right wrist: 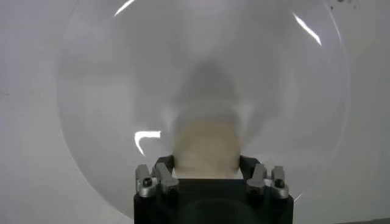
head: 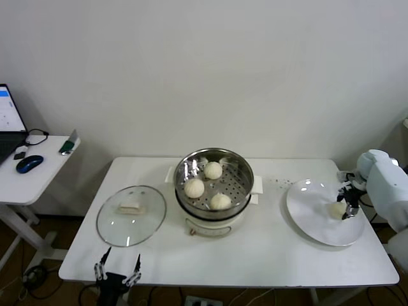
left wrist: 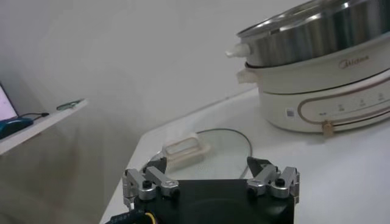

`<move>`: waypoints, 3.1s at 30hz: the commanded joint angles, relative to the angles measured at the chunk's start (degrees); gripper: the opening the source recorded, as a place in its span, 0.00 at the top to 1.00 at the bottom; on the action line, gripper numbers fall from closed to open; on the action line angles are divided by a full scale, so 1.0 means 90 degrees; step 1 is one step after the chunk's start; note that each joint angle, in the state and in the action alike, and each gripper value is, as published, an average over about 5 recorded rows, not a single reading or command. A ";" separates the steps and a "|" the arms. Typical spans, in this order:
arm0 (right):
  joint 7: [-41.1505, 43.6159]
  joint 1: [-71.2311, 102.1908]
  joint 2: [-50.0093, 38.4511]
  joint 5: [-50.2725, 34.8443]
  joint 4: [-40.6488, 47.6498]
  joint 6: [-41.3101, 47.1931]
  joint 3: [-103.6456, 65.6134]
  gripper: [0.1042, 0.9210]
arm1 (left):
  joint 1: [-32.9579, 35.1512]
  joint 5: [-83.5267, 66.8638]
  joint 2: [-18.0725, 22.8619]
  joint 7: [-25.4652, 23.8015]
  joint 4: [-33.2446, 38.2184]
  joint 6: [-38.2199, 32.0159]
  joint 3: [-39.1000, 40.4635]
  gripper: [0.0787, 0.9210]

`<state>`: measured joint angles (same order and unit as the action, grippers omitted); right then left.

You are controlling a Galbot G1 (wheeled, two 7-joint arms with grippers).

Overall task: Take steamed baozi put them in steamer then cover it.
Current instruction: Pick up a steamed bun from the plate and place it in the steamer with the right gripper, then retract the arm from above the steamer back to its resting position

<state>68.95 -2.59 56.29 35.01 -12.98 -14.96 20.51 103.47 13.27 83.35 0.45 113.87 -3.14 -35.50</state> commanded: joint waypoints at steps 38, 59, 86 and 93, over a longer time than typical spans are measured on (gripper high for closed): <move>-0.1004 -0.5149 0.0729 -0.9631 -0.5907 0.3535 0.8737 0.27 | 0.0020 -0.0247 -0.0237 0.0002 0.0394 -0.0152 0.0464 0.12; -0.1150 -0.3841 0.2213 -0.9442 -0.4340 0.3490 0.8938 0.27 | -0.0115 -0.0437 -0.0314 -0.0010 0.0314 -0.0126 0.0370 0.12; -0.0680 -0.3826 0.2233 -0.8875 -0.4155 0.3435 0.8711 0.12 | -0.0136 -0.0440 -0.0345 -0.0013 0.0316 -0.0112 0.0376 0.12; -0.0578 -0.4215 0.1733 -0.8945 -0.4414 0.3435 0.8461 0.12 | -0.0122 -0.0413 -0.0331 -0.0012 0.0343 -0.0107 0.0384 0.12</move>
<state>62.68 -37.86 75.53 -45.32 -50.31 15.91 98.37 102.29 9.42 80.25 0.34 116.82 -4.13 -32.08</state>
